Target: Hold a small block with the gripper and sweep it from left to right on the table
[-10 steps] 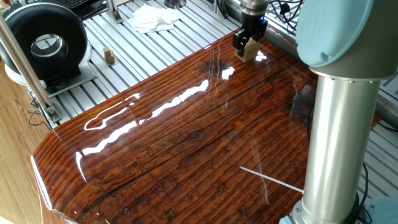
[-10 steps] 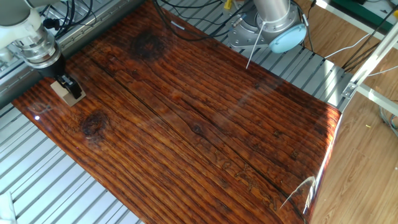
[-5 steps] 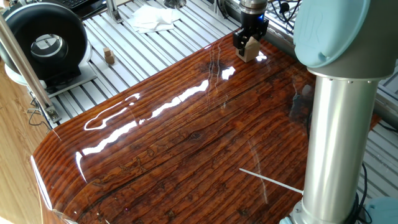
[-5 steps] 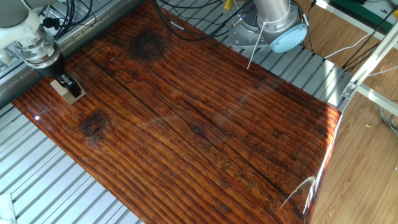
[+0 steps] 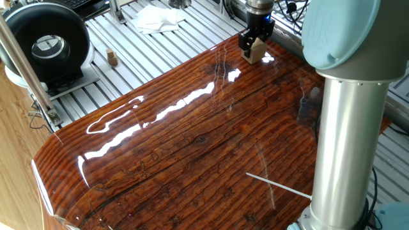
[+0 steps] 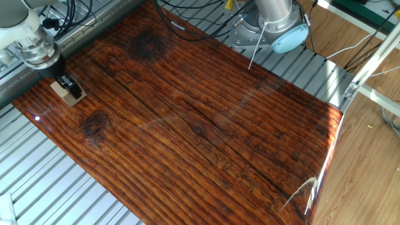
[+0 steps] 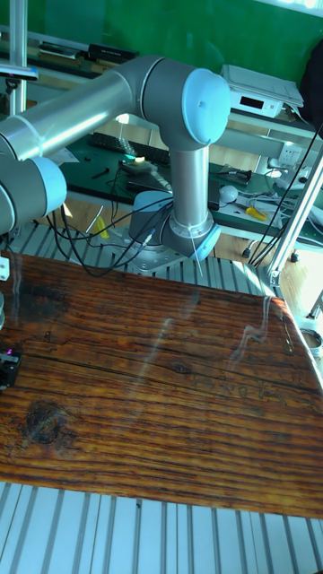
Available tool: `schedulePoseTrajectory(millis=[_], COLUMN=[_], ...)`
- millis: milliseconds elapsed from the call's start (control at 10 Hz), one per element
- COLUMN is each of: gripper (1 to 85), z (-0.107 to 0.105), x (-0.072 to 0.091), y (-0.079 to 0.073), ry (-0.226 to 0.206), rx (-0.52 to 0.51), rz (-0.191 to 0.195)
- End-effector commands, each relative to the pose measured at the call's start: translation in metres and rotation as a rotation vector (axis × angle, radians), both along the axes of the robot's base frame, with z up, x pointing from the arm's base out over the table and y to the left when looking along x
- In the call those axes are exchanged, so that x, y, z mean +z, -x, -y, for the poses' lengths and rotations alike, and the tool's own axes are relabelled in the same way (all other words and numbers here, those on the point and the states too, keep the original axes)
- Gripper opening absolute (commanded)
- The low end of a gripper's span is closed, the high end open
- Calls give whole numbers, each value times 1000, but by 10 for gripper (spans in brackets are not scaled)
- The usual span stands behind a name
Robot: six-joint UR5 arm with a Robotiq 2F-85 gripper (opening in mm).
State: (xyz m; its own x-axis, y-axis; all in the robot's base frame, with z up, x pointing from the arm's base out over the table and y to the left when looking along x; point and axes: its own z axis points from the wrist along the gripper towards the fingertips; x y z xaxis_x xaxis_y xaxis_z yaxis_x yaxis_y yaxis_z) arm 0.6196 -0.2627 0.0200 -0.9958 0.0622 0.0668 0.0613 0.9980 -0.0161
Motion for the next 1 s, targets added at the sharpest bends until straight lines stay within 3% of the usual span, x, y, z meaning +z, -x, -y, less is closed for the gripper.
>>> schedulePoseTrajectory(millis=[0,200,900], gripper=[10,10,10], z=[1,4,2], x=[0,-1,-2], y=[-3,-4,-6], ry=[-6,8,-4], rx=[10,7,7], rz=[14,20,31])
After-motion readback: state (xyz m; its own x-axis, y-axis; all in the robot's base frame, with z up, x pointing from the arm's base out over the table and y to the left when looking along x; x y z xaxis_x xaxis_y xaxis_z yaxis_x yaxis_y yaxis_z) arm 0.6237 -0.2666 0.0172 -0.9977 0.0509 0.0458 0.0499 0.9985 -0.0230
